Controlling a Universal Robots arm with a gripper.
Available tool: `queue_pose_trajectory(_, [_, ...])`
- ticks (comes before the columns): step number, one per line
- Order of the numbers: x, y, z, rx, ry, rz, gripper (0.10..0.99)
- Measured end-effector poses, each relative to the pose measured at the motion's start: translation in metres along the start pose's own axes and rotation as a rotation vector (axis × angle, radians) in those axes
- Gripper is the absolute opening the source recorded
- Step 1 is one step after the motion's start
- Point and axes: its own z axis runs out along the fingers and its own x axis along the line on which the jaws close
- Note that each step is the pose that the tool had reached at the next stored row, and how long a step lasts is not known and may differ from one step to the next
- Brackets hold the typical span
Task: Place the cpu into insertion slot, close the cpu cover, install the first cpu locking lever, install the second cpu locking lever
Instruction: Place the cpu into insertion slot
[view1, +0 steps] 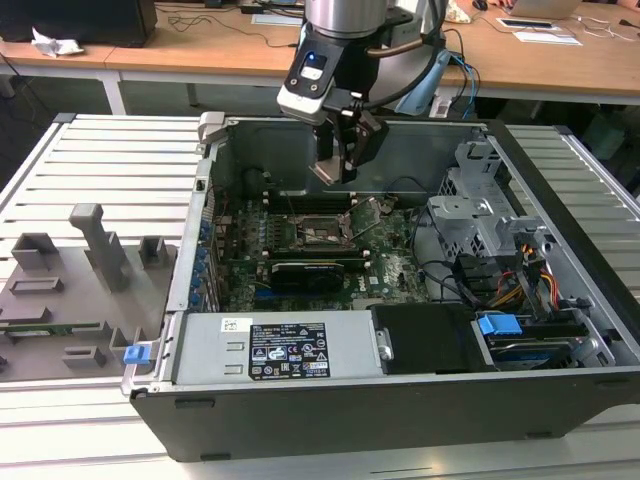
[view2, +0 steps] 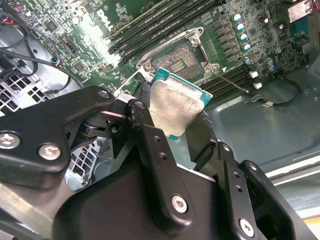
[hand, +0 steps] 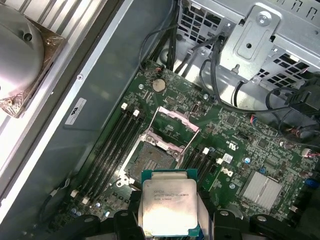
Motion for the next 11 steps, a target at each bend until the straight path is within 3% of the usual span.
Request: queue_pose_trajectory(11, [-0.0001,-0.0002,0.0028,0.001,-0.0002,0.015,0.525])
